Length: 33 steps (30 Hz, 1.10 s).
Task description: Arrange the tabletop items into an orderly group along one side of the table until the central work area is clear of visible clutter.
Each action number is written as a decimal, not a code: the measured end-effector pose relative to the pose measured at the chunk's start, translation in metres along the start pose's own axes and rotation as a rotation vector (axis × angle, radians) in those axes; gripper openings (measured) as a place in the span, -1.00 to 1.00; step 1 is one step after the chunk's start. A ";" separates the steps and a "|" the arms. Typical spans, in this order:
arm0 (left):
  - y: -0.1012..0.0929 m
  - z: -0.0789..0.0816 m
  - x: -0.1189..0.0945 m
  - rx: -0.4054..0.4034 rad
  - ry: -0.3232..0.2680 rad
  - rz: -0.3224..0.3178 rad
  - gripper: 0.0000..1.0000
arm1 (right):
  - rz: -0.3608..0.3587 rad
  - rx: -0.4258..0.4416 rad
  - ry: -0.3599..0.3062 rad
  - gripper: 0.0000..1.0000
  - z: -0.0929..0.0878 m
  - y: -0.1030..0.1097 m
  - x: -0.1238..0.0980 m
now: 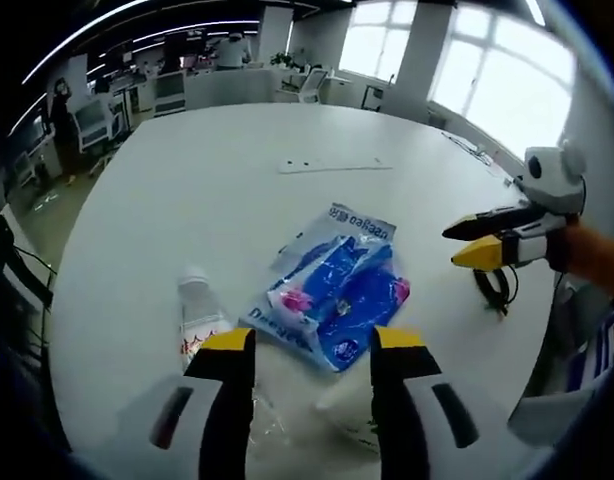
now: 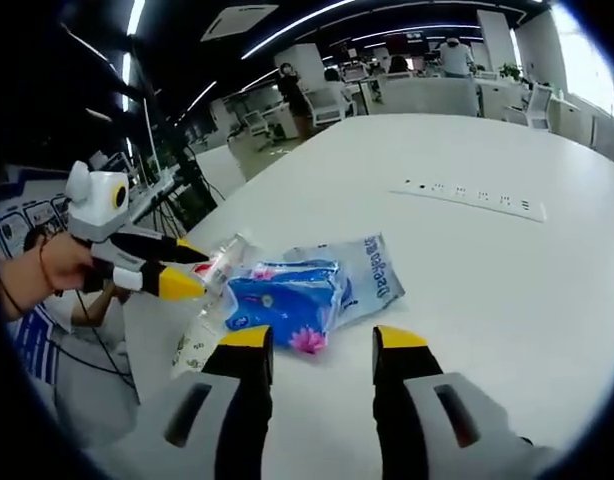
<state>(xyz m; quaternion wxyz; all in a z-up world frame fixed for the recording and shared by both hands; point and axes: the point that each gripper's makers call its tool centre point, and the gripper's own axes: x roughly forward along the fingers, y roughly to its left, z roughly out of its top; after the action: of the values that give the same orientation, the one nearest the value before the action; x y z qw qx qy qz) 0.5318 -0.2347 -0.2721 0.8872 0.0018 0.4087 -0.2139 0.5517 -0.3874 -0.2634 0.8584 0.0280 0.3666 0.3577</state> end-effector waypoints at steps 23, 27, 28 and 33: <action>-0.004 -0.015 0.034 -0.009 0.080 -0.034 -0.61 | 0.012 0.020 0.057 -0.62 -0.019 -0.010 0.044; -0.007 -0.018 0.036 -0.016 0.091 -0.045 -0.72 | 0.024 0.038 0.063 -0.73 -0.022 -0.010 0.047; -0.007 -0.018 0.036 -0.017 0.091 -0.046 -0.72 | 0.024 0.038 0.061 -0.75 -0.022 -0.010 0.047; -0.008 -0.022 0.038 -0.013 0.102 -0.045 -0.86 | 0.019 0.037 0.067 -0.98 -0.024 -0.012 0.048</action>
<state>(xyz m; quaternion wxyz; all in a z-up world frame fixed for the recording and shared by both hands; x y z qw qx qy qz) 0.5344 -0.2519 -0.3129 0.8602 -0.0021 0.4547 -0.2309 0.5660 -0.3710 -0.3145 0.8416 0.0353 0.4012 0.3597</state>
